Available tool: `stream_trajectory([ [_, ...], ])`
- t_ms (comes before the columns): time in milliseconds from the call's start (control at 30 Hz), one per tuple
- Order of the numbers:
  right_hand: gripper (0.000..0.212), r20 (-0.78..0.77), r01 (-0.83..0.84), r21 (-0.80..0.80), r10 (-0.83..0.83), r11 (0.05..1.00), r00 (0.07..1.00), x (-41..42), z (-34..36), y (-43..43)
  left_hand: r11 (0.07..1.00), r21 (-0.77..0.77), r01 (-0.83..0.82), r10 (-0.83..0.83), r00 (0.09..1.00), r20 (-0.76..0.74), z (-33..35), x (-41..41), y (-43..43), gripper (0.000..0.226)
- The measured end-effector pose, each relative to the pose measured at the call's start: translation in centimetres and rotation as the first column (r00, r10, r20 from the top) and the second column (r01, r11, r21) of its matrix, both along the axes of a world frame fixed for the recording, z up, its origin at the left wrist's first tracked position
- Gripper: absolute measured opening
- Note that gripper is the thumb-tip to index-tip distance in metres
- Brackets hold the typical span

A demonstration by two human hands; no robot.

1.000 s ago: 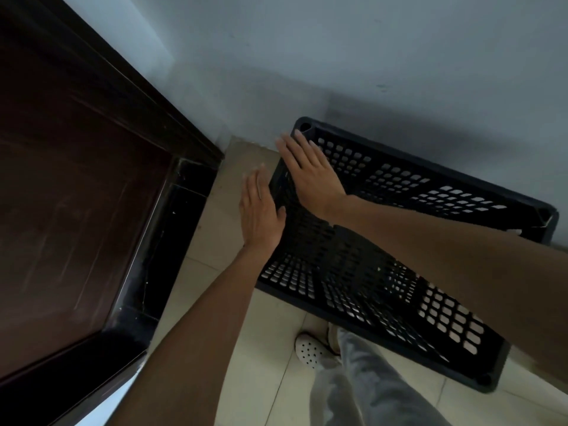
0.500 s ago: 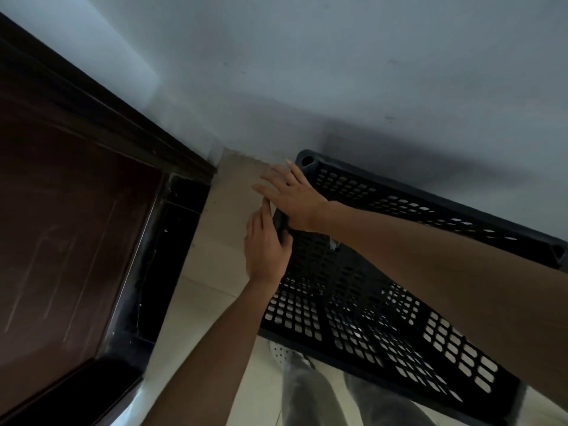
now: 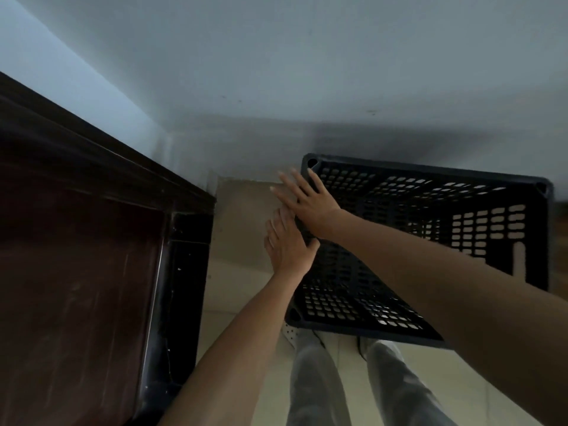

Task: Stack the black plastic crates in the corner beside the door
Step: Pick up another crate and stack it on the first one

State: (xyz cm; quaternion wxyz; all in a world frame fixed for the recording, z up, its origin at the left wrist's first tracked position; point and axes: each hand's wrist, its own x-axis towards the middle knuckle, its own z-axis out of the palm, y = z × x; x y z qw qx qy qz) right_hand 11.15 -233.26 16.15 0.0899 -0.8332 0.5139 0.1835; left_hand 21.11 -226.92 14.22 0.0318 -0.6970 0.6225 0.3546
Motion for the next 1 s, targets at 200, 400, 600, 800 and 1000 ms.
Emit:
stream_trajectory([
  [200,0.091,-0.020,0.210,0.176,-0.210,0.962,0.977,-4.2,5.7,8.2,0.984,0.009,0.180,-0.180,0.983,-0.025,5.6,3.9,3.4,0.086],
  [400,0.058,0.046,0.271,0.317,-0.300,0.909,0.953,-4.5,14.5,9.9,0.972,-0.110,0.207,-0.209,0.978,-0.013,13.9,7.9,6.1,0.070],
  [600,0.046,0.158,0.239,0.209,-0.274,0.948,0.949,-0.3,21.9,12.0,0.955,-0.257,0.151,-0.126,0.986,0.110,20.3,10.1,10.9,0.054],
  [800,0.047,0.205,-0.044,0.188,0.005,0.981,0.979,3.4,26.1,13.3,0.949,-0.313,0.024,0.057,0.967,0.249,24.3,12.2,17.5,0.050],
  [1000,0.049,0.222,-0.391,0.165,0.351,0.906,0.909,7.7,28.6,17.5,0.890,-0.315,-0.330,0.416,0.870,0.266,27.0,11.2,27.2,0.043],
])
